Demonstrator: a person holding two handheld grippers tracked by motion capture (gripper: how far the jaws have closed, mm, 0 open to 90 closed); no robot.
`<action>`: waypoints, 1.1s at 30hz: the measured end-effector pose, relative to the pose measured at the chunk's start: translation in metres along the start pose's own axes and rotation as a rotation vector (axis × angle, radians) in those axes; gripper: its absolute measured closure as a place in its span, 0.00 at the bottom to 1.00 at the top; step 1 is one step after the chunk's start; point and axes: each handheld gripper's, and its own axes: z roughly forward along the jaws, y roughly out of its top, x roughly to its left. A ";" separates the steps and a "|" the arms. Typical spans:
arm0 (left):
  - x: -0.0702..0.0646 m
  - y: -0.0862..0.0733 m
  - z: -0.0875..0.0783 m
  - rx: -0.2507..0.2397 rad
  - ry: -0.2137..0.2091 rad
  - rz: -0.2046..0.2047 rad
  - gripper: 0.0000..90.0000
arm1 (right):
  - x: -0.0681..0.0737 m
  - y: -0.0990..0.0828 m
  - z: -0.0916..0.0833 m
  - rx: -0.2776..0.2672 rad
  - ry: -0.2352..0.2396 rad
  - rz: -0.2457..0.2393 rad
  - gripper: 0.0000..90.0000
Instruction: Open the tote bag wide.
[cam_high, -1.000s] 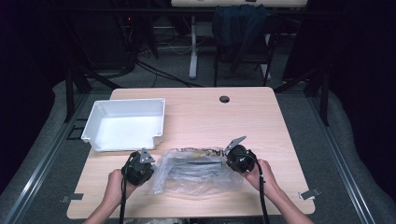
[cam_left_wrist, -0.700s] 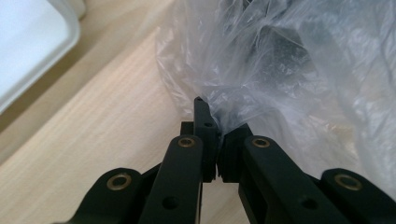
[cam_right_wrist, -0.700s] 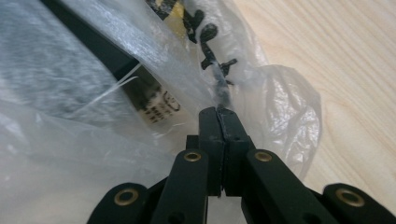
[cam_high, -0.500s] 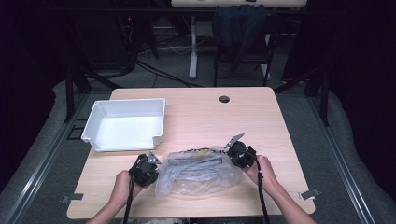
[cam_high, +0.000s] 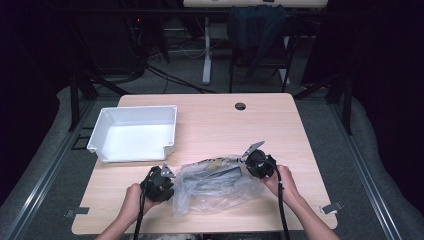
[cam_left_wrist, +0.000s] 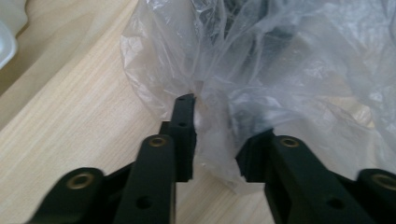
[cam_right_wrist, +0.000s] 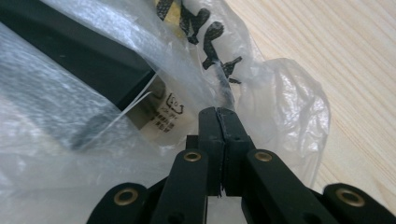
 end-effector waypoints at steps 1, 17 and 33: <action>0.001 -0.001 -0.001 0.002 -0.006 -0.006 0.68 | 0.001 -0.001 -0.001 -0.009 0.003 0.004 0.99; 0.033 -0.022 -0.044 0.012 -0.012 -0.009 0.41 | -0.001 -0.001 -0.008 -0.014 -0.009 0.003 0.99; 0.052 -0.022 -0.084 -0.102 0.019 -0.043 0.38 | -0.001 0.001 -0.007 0.000 -0.006 -0.010 0.99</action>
